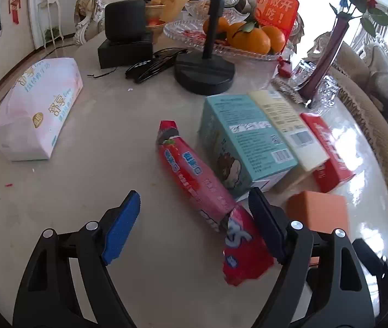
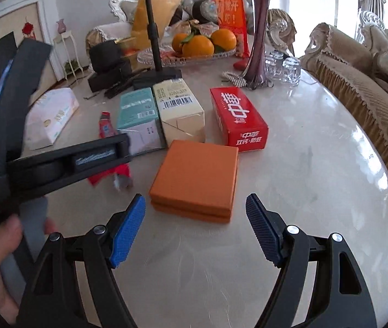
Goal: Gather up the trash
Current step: 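Grasp the red toothpaste tube with the left tool while the right tool grasps the orange box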
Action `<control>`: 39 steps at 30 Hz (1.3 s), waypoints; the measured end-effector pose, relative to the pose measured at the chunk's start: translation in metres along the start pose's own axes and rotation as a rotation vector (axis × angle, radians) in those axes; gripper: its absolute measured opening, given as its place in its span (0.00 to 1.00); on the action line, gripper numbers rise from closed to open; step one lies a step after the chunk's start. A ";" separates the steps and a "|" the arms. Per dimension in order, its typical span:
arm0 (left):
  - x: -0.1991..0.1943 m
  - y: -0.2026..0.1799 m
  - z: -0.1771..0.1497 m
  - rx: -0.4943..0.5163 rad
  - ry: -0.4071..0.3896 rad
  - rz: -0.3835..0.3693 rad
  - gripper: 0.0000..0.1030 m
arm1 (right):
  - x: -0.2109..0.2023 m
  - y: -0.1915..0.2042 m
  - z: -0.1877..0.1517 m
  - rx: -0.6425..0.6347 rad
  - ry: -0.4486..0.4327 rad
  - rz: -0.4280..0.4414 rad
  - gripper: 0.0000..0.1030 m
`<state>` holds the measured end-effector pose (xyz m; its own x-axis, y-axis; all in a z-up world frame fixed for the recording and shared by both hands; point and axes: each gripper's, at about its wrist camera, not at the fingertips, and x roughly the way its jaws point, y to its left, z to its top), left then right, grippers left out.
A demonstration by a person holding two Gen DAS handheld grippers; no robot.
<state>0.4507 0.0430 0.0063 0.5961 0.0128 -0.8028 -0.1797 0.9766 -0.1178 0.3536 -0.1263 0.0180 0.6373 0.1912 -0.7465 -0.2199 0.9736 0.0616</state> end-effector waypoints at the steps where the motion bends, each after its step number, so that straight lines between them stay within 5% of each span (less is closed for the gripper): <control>1: 0.000 0.004 0.000 -0.003 0.002 0.003 0.77 | 0.006 -0.001 0.002 0.003 0.011 -0.008 0.71; 3: 0.000 0.013 0.001 -0.020 0.008 0.010 0.77 | 0.011 -0.005 0.003 0.028 0.018 0.000 0.79; 12: 0.004 0.007 0.001 -0.017 0.012 0.012 0.78 | 0.024 0.002 0.014 0.050 0.040 0.053 0.80; 24: 0.004 0.024 -0.005 -0.017 -0.021 0.057 0.78 | 0.048 0.013 0.021 0.015 0.095 -0.099 0.80; 29: 0.002 0.021 -0.008 0.025 -0.011 0.059 0.76 | 0.042 0.000 0.015 -0.029 0.099 -0.043 0.80; 30: 0.002 0.021 -0.008 0.030 -0.016 0.056 0.75 | 0.041 -0.002 0.015 -0.024 0.096 -0.030 0.80; 32: -0.001 0.019 -0.009 0.045 -0.028 0.047 0.46 | 0.040 -0.004 0.015 -0.010 0.091 -0.015 0.80; 39: -0.003 0.022 -0.009 0.038 -0.026 0.017 0.34 | 0.038 -0.002 0.015 -0.029 0.078 -0.001 0.69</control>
<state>0.4381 0.0622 0.0010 0.6133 0.0347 -0.7891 -0.1605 0.9837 -0.0814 0.3890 -0.1190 -0.0002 0.5781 0.1786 -0.7962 -0.2413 0.9695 0.0423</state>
